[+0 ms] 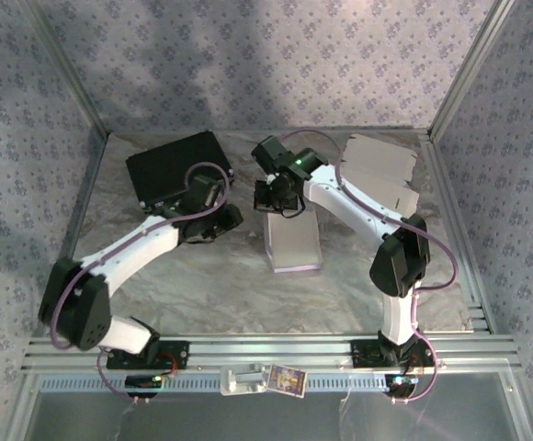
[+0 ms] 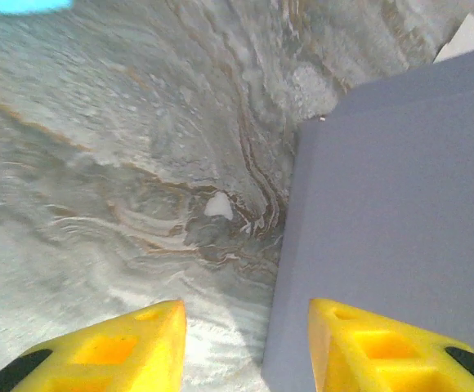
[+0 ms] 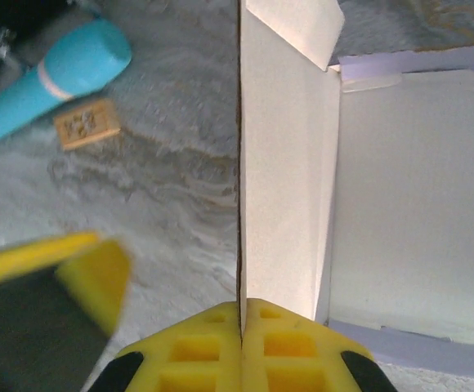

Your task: Fold the paper box

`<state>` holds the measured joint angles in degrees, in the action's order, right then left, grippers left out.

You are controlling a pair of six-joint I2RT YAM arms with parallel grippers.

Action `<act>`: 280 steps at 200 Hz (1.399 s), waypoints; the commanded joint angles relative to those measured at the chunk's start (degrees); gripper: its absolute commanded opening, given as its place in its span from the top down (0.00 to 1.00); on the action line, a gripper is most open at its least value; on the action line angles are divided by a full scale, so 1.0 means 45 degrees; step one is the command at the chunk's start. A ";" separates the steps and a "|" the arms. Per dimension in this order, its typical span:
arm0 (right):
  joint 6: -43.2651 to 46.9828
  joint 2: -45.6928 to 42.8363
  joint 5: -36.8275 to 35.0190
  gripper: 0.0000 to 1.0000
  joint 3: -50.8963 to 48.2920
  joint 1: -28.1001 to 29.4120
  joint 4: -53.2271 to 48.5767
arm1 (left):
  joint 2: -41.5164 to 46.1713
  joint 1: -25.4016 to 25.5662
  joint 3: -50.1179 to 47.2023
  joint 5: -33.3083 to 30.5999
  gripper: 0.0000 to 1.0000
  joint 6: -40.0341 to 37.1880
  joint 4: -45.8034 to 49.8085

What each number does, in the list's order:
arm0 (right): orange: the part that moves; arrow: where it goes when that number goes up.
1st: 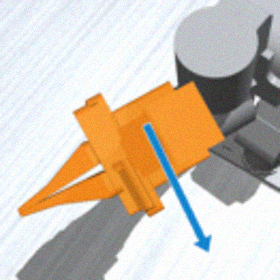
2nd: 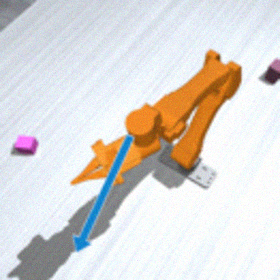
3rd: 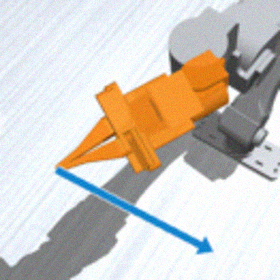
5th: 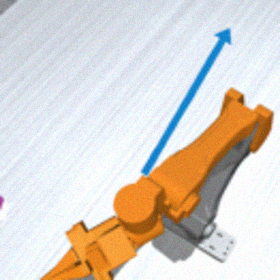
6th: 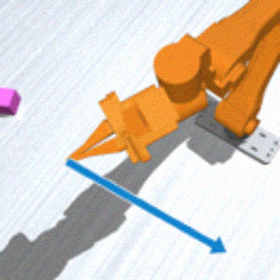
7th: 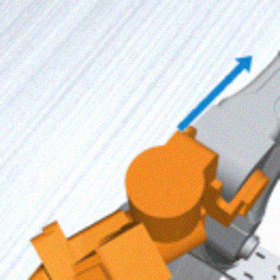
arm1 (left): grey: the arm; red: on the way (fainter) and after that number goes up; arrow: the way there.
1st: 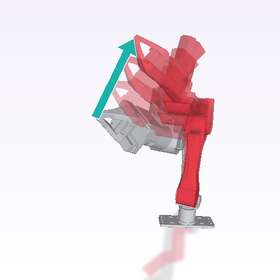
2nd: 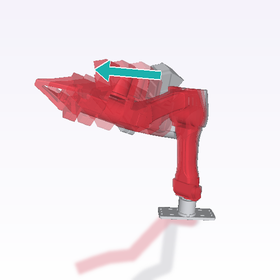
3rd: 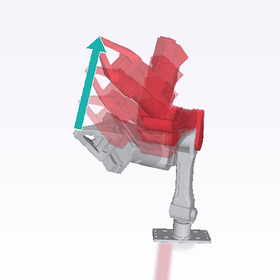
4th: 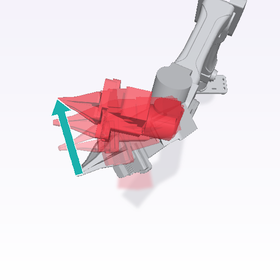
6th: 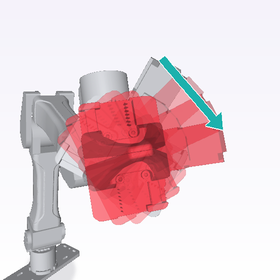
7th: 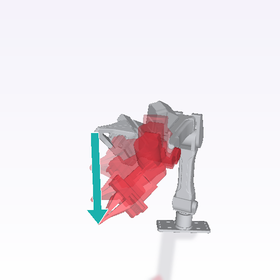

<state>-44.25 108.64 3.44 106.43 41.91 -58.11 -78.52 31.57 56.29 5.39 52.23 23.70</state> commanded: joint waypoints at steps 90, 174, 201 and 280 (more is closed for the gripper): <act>-1.6830 0.0077 -0.4622 1.00 0.1455 0.0457 -0.2776 | 0.4484 -0.0583 -0.1171 -0.0077 0.57 -0.2318 0.4616; -1.7266 0.0757 -0.3529 0.89 0.1493 -0.0154 -0.2111 | 0.4012 -0.0621 -0.1237 0.0103 0.55 -0.3899 0.4022; -1.6580 0.0270 -0.3267 0.89 0.0543 -0.0178 -0.1608 | 0.3891 -0.0651 -0.1406 0.0189 0.54 -0.4835 0.3053; -1.1017 -0.1447 -0.3792 0.60 -0.0361 -0.0988 -0.0895 | 0.2889 -0.0496 -0.2587 0.0746 0.49 -0.8537 -0.1389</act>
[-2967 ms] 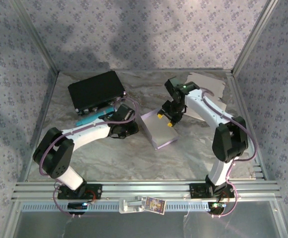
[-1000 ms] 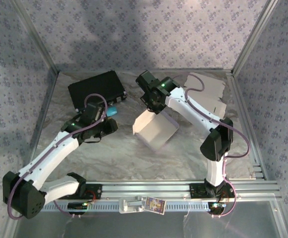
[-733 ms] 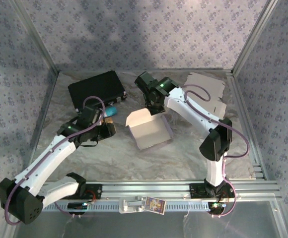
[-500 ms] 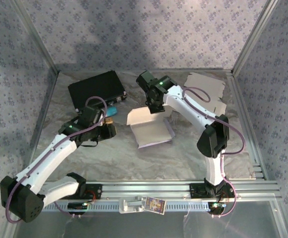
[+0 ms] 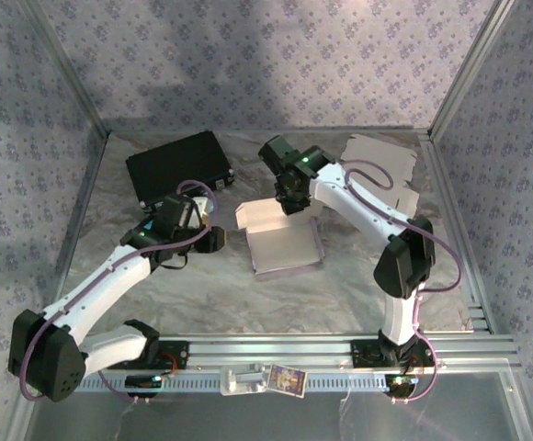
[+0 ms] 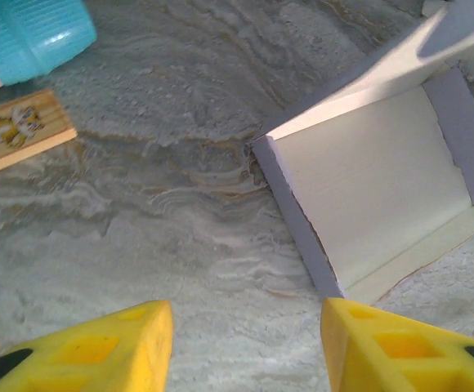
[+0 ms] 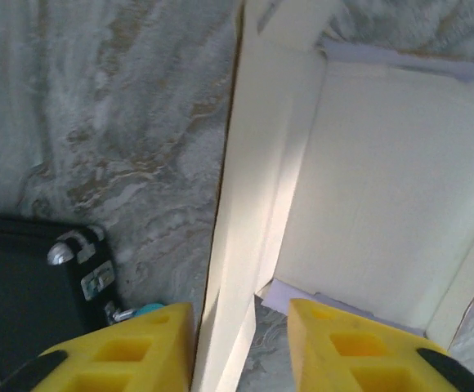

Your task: Fold the paper box

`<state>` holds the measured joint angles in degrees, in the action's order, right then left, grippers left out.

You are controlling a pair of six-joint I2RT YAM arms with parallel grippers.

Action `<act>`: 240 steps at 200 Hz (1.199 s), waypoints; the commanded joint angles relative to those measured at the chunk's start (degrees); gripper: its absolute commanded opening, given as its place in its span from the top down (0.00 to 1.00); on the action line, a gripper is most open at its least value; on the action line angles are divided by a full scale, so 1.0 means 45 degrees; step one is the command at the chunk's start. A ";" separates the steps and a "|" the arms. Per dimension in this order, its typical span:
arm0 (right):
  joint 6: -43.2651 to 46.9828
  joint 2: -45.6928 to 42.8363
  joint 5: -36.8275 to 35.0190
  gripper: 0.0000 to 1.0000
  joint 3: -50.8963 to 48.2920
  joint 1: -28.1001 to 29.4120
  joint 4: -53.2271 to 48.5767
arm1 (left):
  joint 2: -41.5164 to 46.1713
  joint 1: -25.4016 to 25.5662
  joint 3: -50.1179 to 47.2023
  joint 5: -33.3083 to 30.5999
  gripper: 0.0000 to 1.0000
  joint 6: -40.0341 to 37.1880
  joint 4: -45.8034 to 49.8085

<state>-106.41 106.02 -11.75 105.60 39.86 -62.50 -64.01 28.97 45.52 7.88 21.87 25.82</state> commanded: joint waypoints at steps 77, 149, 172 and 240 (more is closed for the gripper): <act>1.9583 -0.5149 0.3394 0.53 -0.5655 -0.3275 0.5506 | -0.2620 0.0119 0.0927 0.0286 0.46 -0.2881 -0.3196; 2.4844 -0.5481 0.7492 0.54 -1.0331 -0.6262 0.9079 | -0.4027 -0.0013 0.1904 0.0528 0.46 -0.2989 -0.3155; 2.5491 -0.4826 0.9017 0.54 -1.0303 -0.6645 0.9855 | -0.4268 -0.0083 0.2085 0.0515 0.48 -0.2795 -0.3130; 2.7722 -0.2490 0.9684 0.53 -0.7758 -0.6489 0.8587 | -0.5077 -0.0229 0.2801 0.0665 0.55 -0.2437 -0.3009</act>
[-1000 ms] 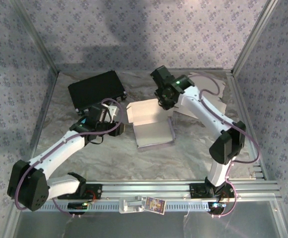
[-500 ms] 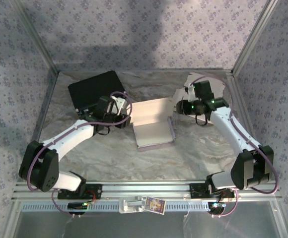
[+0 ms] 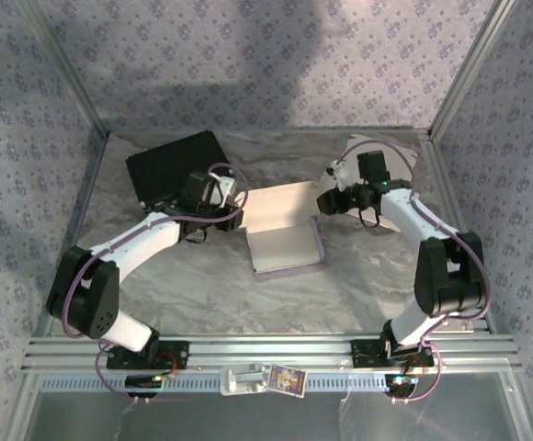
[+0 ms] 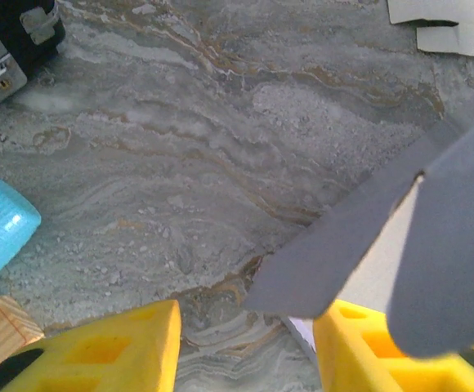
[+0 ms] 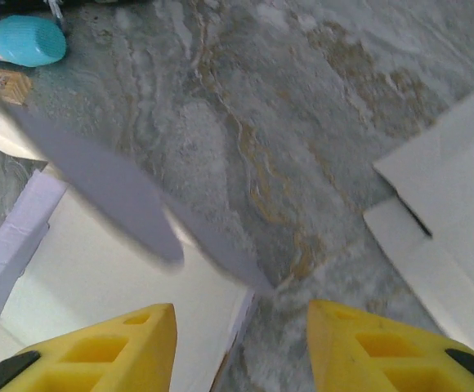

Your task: Fold the paper box

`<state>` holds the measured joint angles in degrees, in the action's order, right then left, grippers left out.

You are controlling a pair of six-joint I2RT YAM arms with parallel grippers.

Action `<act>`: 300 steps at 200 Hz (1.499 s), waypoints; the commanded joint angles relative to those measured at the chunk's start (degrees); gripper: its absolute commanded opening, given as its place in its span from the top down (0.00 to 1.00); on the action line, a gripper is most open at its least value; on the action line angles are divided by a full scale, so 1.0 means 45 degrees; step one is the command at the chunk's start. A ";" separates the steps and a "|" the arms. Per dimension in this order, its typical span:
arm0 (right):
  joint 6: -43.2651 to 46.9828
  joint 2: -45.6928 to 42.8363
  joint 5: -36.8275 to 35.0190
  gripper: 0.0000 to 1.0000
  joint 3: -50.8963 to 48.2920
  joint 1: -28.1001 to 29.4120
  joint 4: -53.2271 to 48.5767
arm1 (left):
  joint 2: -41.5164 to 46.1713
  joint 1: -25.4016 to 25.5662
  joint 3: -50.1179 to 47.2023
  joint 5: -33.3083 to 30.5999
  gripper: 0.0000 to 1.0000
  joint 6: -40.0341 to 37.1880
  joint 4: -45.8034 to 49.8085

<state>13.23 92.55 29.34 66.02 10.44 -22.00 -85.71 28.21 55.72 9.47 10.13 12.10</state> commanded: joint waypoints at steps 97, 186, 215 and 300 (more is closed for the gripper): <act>0.1176 0.0757 -0.0090 0.68 0.1413 0.0488 -0.0546 | -0.0852 -0.0038 0.1341 0.0429 0.72 0.0622 0.0191; 0.0909 0.0588 -0.1104 0.77 0.1682 0.0801 -0.1195 | -0.1291 0.0255 0.1953 -0.0317 0.90 0.0542 0.0672; 0.0504 0.0267 -0.1276 0.77 0.1421 0.0845 -0.1135 | -0.1218 0.0324 0.2009 -0.0665 0.96 0.0474 0.0729; 0.0242 0.0520 -0.1067 0.87 0.1828 0.0771 -0.1367 | -0.1323 0.0561 0.2291 -0.0945 0.99 0.0232 0.0886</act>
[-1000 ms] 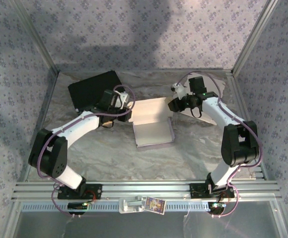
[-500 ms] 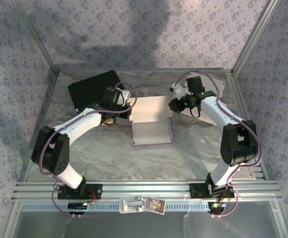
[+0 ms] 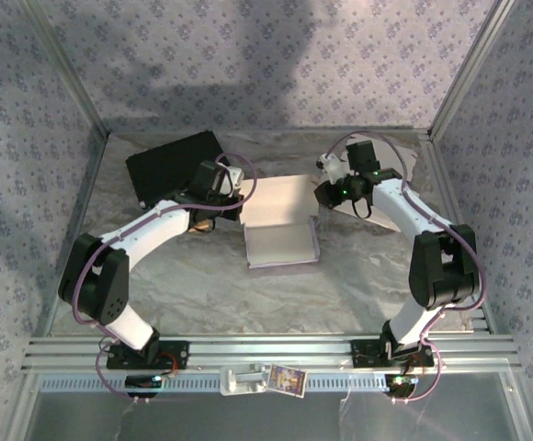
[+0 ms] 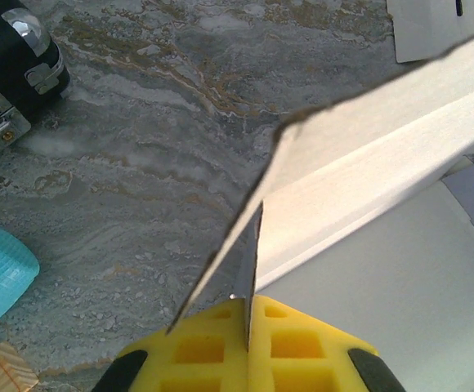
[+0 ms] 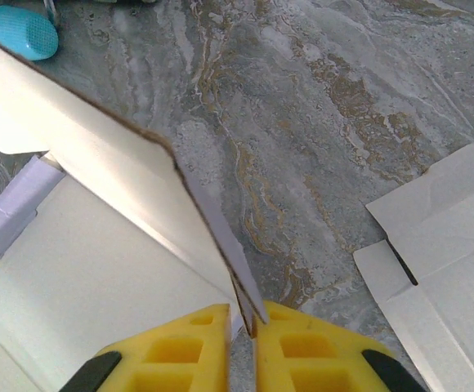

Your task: Fold the paper box

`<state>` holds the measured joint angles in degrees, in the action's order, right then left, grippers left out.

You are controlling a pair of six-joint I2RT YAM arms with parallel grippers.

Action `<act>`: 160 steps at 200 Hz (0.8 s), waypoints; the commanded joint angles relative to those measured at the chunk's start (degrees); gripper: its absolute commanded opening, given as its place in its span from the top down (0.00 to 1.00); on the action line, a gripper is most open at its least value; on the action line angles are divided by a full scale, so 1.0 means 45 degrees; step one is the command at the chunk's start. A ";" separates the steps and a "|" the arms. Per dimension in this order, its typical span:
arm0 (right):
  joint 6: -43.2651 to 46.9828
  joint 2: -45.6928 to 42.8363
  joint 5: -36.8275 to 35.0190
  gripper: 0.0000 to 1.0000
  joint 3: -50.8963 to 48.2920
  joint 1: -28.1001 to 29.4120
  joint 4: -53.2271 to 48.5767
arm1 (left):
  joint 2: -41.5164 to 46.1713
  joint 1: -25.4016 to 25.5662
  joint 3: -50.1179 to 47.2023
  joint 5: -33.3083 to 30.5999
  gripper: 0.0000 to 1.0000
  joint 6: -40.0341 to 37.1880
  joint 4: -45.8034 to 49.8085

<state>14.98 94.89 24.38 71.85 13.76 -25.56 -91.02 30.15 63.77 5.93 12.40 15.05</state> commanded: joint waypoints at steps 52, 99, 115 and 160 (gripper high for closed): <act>-0.0410 0.0143 -0.0045 0.83 0.0566 0.0223 -0.0508 | -0.0199 0.0155 0.0634 -0.0300 0.99 -0.0286 0.0340; -0.0451 0.0267 -0.0171 0.83 0.0699 0.0369 -0.0554 | -0.0235 0.0155 0.0693 -0.0333 0.98 -0.0275 0.0367; -0.0468 0.0349 -0.0220 0.83 0.0697 0.0422 -0.0558 | -0.0262 0.0145 0.0732 -0.0323 0.99 -0.0272 0.0385; -0.0577 0.0512 -0.0578 0.81 0.0784 0.0593 -0.0554 | -0.0301 0.0155 0.0810 -0.0342 0.99 -0.0285 0.0425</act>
<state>13.34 96.09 23.00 73.47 15.84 -26.83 -91.83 30.44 65.12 4.60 11.99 16.36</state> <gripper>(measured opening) 0.193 0.046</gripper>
